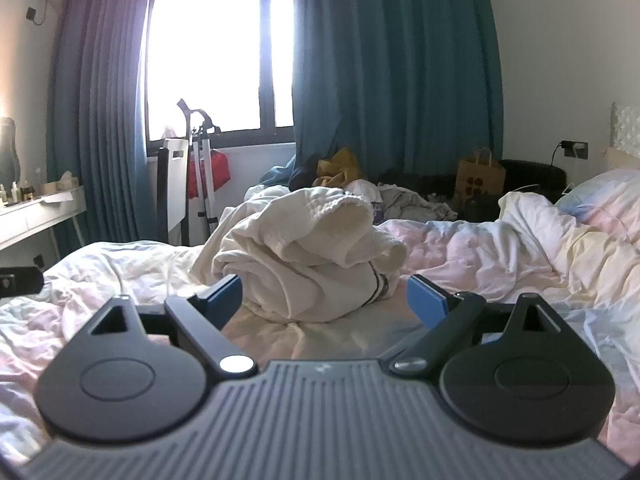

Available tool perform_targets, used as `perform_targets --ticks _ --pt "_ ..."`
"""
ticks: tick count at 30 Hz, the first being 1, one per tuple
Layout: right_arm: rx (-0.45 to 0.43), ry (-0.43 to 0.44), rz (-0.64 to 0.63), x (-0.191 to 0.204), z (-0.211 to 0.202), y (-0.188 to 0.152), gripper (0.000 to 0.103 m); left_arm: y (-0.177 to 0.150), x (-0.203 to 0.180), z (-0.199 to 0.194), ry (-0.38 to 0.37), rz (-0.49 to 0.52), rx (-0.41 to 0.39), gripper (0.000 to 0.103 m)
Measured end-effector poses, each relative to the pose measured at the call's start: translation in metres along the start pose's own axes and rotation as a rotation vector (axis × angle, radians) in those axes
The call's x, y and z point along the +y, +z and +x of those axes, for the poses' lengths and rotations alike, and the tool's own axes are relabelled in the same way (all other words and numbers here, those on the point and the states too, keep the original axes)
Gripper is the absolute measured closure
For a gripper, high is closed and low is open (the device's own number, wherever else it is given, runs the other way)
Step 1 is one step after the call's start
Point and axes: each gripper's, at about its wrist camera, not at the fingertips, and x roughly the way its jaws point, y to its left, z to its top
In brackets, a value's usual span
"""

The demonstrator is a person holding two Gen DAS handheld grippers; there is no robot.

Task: Fold clothes

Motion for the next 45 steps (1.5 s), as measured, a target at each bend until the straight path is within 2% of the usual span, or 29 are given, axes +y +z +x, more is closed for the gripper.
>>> perform_targets --ticks 10,12,17,29,34,45 --pt "-0.013 0.005 0.017 0.005 -0.002 -0.002 0.012 -0.004 -0.007 -0.001 0.018 0.024 -0.012 0.0" --pt "-0.005 0.014 0.036 -0.004 0.003 -0.002 0.012 -0.005 -0.005 -0.002 0.051 0.024 -0.015 0.0" --pt "-0.01 0.013 0.032 -0.001 0.001 -0.002 0.012 -0.008 -0.013 -0.004 0.063 0.037 -0.027 0.0" --pt "-0.017 0.006 0.038 -0.004 -0.001 -0.001 0.012 -0.013 -0.02 -0.003 0.058 0.043 -0.053 0.0" --pt "-0.017 0.003 0.04 -0.005 -0.001 0.0 0.012 -0.015 -0.018 0.002 0.05 0.026 -0.014 0.0" --pt "-0.013 -0.006 0.045 -0.009 0.0 0.002 0.012 -0.02 -0.025 0.004 0.077 0.088 -0.032 0.0"
